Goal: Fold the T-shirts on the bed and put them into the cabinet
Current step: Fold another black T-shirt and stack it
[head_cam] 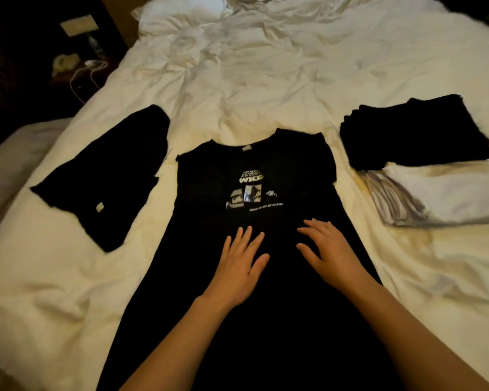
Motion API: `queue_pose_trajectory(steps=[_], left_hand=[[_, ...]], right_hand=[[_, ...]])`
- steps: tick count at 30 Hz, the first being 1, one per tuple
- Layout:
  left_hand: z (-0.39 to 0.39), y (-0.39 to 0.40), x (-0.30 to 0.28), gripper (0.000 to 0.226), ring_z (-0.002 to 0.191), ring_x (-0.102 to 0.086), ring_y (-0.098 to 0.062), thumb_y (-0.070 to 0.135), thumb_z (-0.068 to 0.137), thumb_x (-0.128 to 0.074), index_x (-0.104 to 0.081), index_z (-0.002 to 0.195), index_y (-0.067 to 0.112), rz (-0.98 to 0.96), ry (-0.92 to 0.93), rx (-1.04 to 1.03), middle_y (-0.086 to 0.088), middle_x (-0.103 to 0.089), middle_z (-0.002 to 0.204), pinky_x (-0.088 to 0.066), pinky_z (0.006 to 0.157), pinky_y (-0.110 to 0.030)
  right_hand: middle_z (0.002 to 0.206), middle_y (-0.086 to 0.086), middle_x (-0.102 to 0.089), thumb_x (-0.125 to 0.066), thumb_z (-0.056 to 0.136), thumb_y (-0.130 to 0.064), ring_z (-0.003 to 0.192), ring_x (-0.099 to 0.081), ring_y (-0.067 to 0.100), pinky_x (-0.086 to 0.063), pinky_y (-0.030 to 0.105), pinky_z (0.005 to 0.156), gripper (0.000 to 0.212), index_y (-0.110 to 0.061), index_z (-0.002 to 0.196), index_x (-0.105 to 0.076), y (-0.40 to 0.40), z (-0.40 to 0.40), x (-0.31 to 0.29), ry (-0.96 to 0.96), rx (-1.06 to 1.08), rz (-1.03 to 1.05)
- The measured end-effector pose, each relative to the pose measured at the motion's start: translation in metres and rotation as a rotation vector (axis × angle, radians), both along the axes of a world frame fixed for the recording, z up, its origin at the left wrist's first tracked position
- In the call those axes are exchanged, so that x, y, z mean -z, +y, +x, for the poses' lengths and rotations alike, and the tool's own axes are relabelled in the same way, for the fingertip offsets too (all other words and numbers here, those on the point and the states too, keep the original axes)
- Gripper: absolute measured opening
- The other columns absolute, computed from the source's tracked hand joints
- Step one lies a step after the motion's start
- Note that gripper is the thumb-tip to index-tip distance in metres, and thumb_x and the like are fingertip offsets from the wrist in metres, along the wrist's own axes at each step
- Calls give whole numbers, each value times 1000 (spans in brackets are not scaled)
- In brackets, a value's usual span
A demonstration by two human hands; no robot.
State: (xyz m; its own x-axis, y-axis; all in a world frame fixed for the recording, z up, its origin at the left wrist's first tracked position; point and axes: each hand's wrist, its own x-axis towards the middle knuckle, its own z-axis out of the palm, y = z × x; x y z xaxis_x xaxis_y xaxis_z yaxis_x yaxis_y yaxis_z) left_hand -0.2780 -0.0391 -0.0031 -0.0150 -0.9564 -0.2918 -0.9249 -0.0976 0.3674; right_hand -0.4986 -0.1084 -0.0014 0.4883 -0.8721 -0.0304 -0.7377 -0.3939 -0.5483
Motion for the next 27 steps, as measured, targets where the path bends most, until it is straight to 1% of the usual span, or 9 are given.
queue_pose_trajectory(steps=[6,12,17,19,21,22,24,25,27], left_hand=[[8,70,7,56,150,15,-5,50,106,-27,-13,158,35,-2,58,11,7,1,167,15,118,-28],[10,135,18,57,150,11,0,49,106,-30,-19,158,32,-114,86,11,9,-6,167,16,118,-21],[9,172,20,50,151,0,-2,45,103,-46,-39,151,31,-242,175,-37,12,-20,162,10,117,-15],[7,185,21,44,151,-8,-5,42,101,-52,-50,143,30,-274,192,-90,15,-28,156,2,118,-17],[6,195,21,33,145,-26,-10,40,99,-57,-62,129,27,-311,207,-143,10,-42,149,-17,121,-27],[5,199,22,30,138,-36,-12,42,98,-57,-67,120,25,-338,205,-155,7,-50,141,-27,117,-32],[4,205,21,35,117,-49,-12,49,94,-49,-70,105,24,-383,168,-150,8,-58,118,-39,102,-33],[3,207,20,36,108,-51,-11,51,93,-47,-70,101,25,-399,153,-139,11,-57,108,-41,96,-32],[3,210,20,27,98,-50,-8,47,93,-56,-69,98,25,-411,155,-124,14,-53,98,-43,89,-29]], right_hand=[[153,-3,-42,-52,99,-41,144,-31,9,-8,27,121,45,-25,140,-53,73,-10,1,-6,-25,30],[148,-4,-48,-58,95,-44,140,-38,11,-12,27,120,45,-25,136,-58,151,-16,6,7,-38,0],[138,-5,-56,-67,90,-42,130,-49,13,-36,33,112,39,-26,125,-67,189,-22,13,-17,-108,-56],[136,-7,-58,-67,89,-45,128,-49,11,-41,36,110,38,-27,122,-68,197,-26,14,-32,-131,-60],[137,-8,-56,-59,87,-55,130,-47,11,-42,37,110,45,-29,124,-67,203,-30,15,-7,-147,-41],[139,-9,-54,-55,86,-60,132,-45,10,-41,36,110,51,-30,125,-66,205,-32,17,9,-158,-26],[145,-11,-47,-51,82,-71,137,-38,9,-36,32,113,62,-33,130,-62,208,-36,17,31,-184,5],[148,-12,-43,-51,79,-74,139,-33,7,-32,31,114,67,-35,133,-59,209,-38,18,42,-200,19],[151,-18,-32,-56,76,-75,141,-21,2,-22,30,119,71,-39,137,-52,211,-40,16,66,-232,29]])
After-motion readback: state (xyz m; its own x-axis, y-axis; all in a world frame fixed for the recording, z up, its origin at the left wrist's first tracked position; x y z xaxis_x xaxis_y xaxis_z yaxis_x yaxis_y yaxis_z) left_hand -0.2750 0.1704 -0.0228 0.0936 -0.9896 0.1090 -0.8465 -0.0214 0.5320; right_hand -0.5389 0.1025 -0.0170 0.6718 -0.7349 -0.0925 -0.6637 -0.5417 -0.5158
